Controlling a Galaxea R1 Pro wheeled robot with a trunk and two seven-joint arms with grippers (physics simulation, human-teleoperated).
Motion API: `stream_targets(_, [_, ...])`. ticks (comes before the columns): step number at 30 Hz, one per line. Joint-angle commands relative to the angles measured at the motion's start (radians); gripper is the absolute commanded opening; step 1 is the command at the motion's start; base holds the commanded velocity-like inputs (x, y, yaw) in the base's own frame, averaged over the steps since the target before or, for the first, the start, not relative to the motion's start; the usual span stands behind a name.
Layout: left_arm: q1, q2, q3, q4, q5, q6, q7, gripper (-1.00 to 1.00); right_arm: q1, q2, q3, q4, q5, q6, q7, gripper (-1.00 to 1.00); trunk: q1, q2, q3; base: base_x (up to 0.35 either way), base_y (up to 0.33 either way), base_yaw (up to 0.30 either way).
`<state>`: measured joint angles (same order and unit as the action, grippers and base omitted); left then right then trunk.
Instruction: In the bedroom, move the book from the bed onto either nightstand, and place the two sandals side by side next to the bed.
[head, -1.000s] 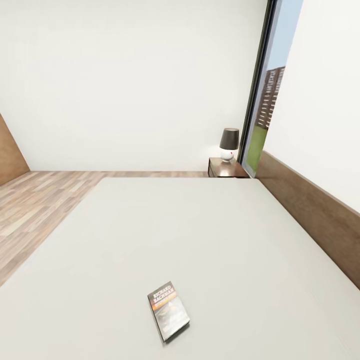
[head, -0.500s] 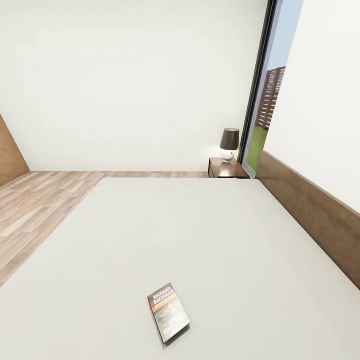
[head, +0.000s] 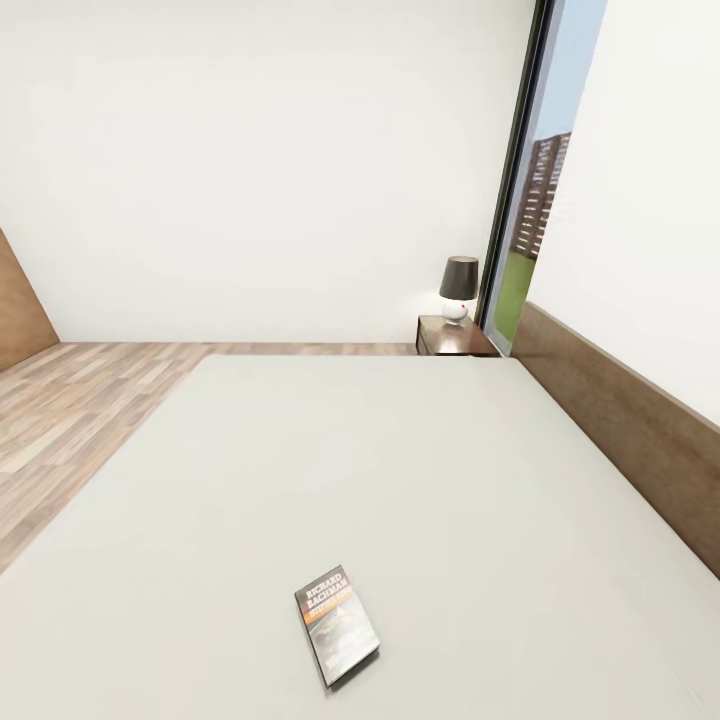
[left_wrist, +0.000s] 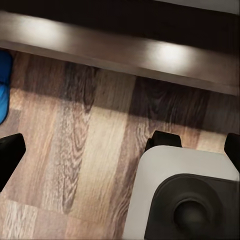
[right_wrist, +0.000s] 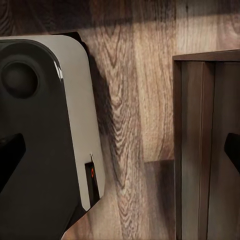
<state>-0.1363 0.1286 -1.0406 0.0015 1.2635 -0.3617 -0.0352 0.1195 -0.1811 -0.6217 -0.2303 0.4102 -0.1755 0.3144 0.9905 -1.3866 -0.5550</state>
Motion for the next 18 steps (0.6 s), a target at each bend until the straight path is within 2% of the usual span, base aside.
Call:
stream_targets(1, [0.000, 0.000, -0.007, 0.000, 0.011, -0.002, -0.004, 1.00, 0.000, 0.001, -0.009, -0.001, 0.008, -0.002, 0.006, 1.00, 0.000, 0.000, -0.001, 0.000, 0.000, 0.000])
stream_targets(4, [0.000, -0.006, -0.007, -0.001, -0.002, 0.000, -0.007, 1.00, 0.000, 0.001, -0.008, -0.001, 0.008, -0.002, 0.007, 1.00, 0.000, 0.000, -0.001, 0.000, 0.000, 0.000])
stream_targets(6, [0.000, -0.008, -0.007, -0.002, -0.028, 0.001, -0.009, 1.00, 0.000, 0.001, -0.009, -0.001, 0.007, -0.002, 0.008, 1.00, 0.000, 0.000, -0.001, 0.000, 0.000, 0.000])
stream_targets(11, [0.000, -0.011, -0.007, -0.003, -0.133, 0.019, -0.008, 1.00, 0.000, 0.002, -0.009, -0.001, 0.006, -0.003, 0.016, 1.00, 0.000, 0.000, -0.001, 0.000, 0.000, 0.000])
stream_targets(12, [0.000, -0.012, -0.007, -0.003, -0.165, 0.040, -0.004, 1.00, 0.000, 0.002, -0.009, -0.002, 0.005, -0.003, 0.019, 1.00, 0.000, 0.000, -0.001, 0.000, 0.000, 0.000])
stream_targets(15, [0.000, -0.012, -0.007, -0.003, -0.191, 0.080, -0.002, 1.00, 0.000, 0.001, -0.009, -0.004, 0.004, -0.004, 0.022, 1.00, 0.000, 0.000, -0.001, 0.000, 0.000, 0.000])
stream_targets(18, [0.000, -0.012, -0.007, -0.003, -0.201, 0.098, -0.001, 1.00, -0.001, 0.001, -0.009, -0.004, 0.004, -0.005, 0.023, 1.00, 0.000, 0.000, -0.001, 0.000, 0.000, 0.000])
